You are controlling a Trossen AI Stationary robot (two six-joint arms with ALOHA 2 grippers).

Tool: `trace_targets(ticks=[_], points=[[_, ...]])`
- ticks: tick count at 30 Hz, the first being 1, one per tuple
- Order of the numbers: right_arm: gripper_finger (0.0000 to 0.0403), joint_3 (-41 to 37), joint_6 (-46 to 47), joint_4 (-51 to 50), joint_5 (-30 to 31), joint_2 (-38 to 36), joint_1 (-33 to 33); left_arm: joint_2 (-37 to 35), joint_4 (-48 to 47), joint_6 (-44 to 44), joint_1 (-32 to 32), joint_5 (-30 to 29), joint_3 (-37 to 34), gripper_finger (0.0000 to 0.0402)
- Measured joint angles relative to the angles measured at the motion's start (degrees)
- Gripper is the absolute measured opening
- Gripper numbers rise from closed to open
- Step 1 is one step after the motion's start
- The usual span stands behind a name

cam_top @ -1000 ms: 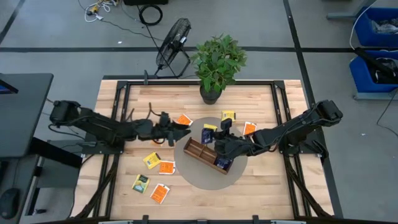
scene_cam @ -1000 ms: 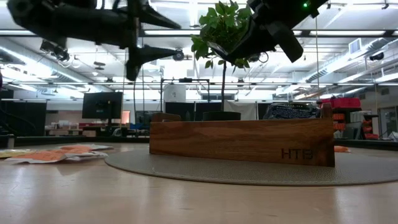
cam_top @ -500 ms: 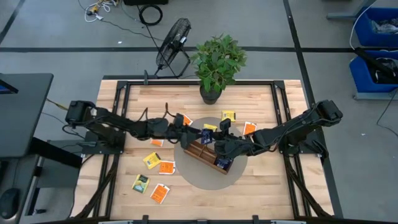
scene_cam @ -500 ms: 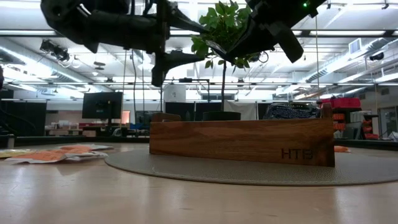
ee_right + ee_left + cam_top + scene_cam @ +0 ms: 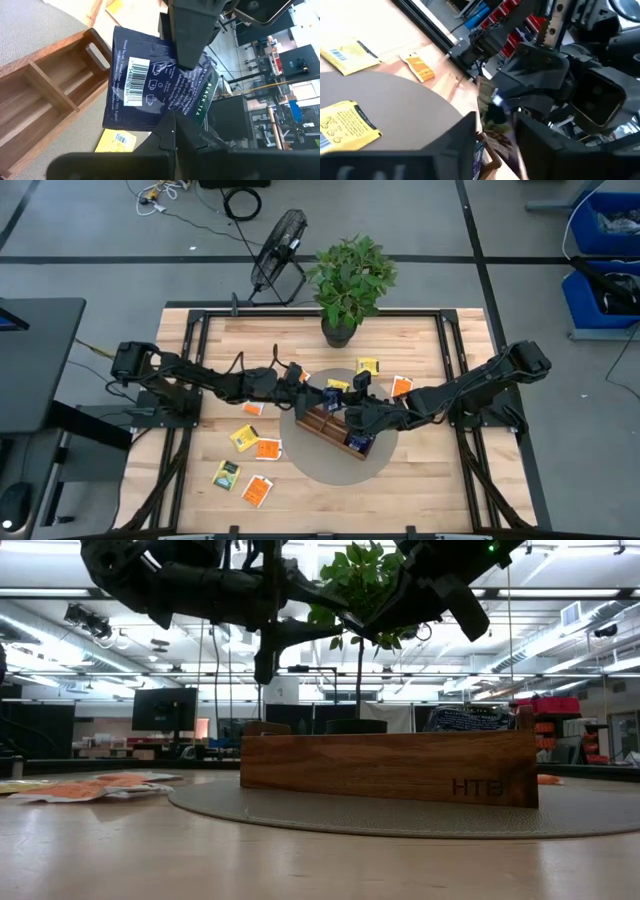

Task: Pick & Place Tea
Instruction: Put the black tea bag into the right section of the wooden organizer

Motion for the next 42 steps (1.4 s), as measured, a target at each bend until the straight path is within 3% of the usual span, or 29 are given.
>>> trace_targets(ticks=[6, 11, 20, 29, 35, 42], points=[[0.0000, 0.00, -0.11, -0.38, 0.02, 0.00, 0.13, -0.02, -0.85, 3.00, 0.43, 0.68, 0.00, 0.0012], [0.0027, 0.00, 2.59, -1.64, -0.10, -0.15, 0.22, -0.20, -3.55, 7.15, 0.17, 0.71, 0.00, 0.0004], [0.0120, 0.00, 12.94, -9.12, -1.56, -4.53, 1.46, -0.46, -6.52, 14.25, -0.02, 1.06, -0.09, 0.0002], [0.0187, 0.00, 26.59, -8.55, -16.58, -12.98, -1.20, -0.46, -7.55, 25.12, -0.43, 0.47, -0.11, 0.0002], [0.0194, 0.00, 32.07, -7.99, -25.98, -13.97, -4.92, -0.46, -6.27, 34.96, -2.00, -0.69, -0.11, 0.0002], [0.0194, -0.02, 31.98, -6.18, -30.70, -12.55, -7.84, -0.46, -3.09, 41.78, -3.61, -3.36, -0.11, 0.0002]])
